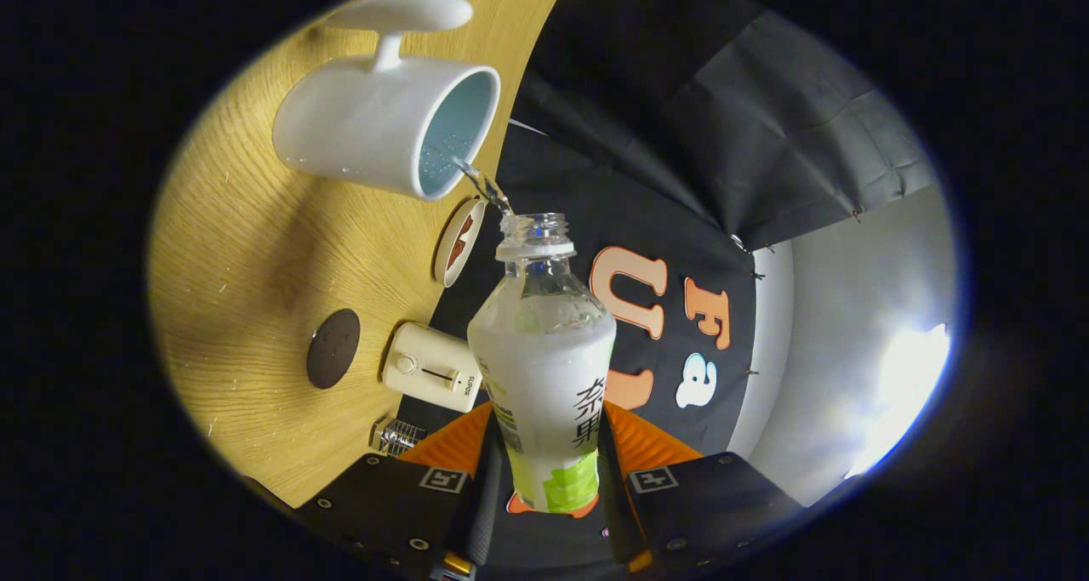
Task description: Take the bottle from table, then pour the juice into the cup, finally place the bottle on the coaster
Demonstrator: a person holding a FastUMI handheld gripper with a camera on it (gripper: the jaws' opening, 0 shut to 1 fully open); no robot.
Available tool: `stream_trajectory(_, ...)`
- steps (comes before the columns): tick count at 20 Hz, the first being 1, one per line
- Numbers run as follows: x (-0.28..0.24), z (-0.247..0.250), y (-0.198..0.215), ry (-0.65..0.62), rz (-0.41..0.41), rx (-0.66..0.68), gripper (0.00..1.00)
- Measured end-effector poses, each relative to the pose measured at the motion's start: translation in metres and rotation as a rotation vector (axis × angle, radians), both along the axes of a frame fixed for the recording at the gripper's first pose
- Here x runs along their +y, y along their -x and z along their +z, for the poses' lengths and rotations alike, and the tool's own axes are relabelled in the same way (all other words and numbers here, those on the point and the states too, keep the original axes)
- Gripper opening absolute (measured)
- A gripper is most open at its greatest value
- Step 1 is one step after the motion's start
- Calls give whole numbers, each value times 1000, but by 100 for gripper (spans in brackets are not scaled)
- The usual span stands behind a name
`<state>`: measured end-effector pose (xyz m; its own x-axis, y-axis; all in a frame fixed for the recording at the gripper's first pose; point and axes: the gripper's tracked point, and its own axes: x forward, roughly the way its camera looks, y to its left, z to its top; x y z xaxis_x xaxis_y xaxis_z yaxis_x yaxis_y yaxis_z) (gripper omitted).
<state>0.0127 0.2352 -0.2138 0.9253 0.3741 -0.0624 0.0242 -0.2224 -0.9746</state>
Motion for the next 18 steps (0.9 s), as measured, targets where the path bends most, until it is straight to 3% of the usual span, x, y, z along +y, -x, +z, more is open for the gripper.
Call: stream_trajectory(18, 17, 20, -6, 123, 100, -69, 54)
